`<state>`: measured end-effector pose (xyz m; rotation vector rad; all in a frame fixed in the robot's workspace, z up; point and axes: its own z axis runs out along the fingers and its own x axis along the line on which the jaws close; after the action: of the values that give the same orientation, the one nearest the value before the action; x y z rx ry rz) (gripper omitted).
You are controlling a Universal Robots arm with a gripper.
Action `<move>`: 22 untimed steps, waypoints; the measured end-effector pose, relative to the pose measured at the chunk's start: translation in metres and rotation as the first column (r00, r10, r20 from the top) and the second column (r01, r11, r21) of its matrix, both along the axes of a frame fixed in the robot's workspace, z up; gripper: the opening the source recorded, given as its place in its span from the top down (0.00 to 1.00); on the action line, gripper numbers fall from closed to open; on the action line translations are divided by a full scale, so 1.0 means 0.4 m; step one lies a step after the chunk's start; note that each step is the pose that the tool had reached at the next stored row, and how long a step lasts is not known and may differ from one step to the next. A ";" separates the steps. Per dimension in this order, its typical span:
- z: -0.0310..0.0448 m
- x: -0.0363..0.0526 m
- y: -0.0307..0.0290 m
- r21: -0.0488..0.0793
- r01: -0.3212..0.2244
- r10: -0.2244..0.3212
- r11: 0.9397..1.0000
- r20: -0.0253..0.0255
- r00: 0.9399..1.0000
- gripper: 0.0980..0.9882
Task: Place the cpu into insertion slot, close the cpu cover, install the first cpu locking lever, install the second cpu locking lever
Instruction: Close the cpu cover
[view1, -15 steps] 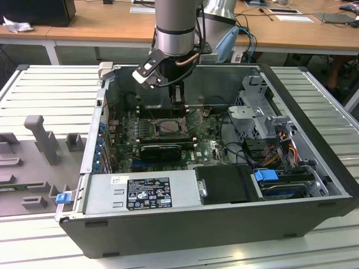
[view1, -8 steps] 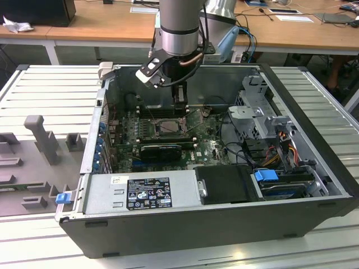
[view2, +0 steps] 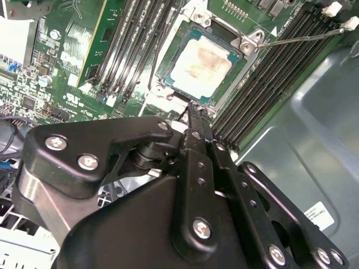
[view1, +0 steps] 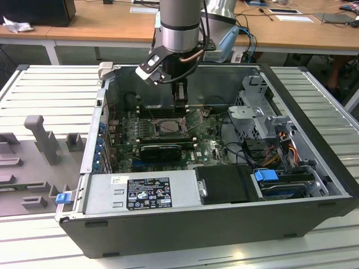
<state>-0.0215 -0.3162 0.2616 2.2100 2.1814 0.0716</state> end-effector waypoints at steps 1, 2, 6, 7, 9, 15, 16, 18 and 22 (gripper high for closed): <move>0.001 0.000 0.000 0.000 0.000 0.000 1.000 0.000 1.000 0.99; 0.002 0.000 0.000 0.000 0.000 0.000 1.000 0.000 1.000 0.99; 0.006 0.002 0.000 0.000 0.000 0.000 1.000 0.000 1.000 0.99; 0.008 0.004 0.000 0.000 0.000 0.000 1.000 0.000 1.000 0.99; 0.011 0.007 0.000 0.000 0.000 0.000 1.000 0.000 1.000 0.99; 0.044 0.010 0.000 0.000 0.000 0.000 1.000 0.000 1.000 0.99; 0.045 0.011 0.000 0.000 0.000 0.000 1.000 0.000 1.000 0.99; 0.051 0.016 0.000 0.000 0.000 0.000 1.000 0.000 1.000 0.99; 0.071 0.027 0.000 0.000 0.000 0.000 1.000 0.000 1.000 0.99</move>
<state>-0.0106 -0.3162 0.2901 2.2099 2.1815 0.0716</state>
